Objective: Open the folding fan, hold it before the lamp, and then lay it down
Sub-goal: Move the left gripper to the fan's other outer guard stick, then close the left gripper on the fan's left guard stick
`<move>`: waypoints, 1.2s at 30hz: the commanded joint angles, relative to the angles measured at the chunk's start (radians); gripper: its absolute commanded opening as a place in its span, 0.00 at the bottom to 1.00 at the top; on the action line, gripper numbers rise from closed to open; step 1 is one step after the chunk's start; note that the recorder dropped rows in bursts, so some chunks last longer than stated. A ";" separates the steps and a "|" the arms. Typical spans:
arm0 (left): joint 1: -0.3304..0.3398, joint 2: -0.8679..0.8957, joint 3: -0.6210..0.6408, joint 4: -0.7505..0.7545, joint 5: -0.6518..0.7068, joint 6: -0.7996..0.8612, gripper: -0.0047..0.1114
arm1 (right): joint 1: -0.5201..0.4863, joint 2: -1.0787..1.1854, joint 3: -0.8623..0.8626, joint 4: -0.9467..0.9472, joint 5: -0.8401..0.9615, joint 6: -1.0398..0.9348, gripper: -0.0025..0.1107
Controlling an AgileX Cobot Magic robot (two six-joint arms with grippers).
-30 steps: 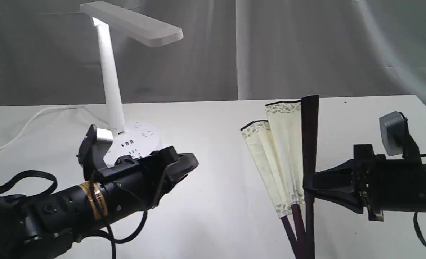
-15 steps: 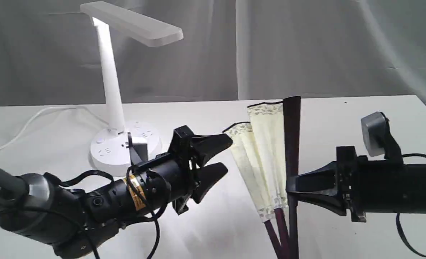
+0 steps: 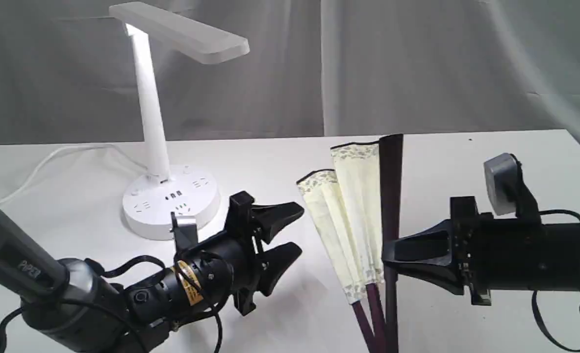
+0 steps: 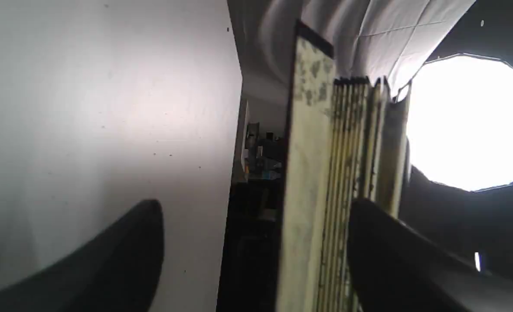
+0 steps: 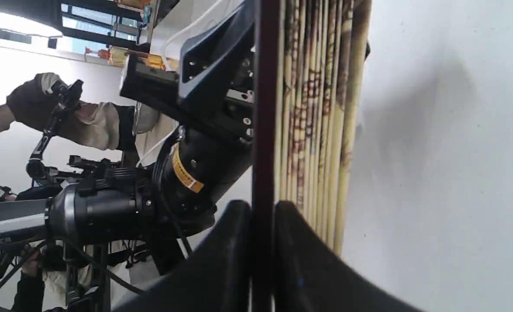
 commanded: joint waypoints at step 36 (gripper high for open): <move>-0.004 0.009 -0.096 0.060 -0.015 -0.056 0.42 | 0.099 -0.013 0.006 -0.003 0.023 0.020 0.02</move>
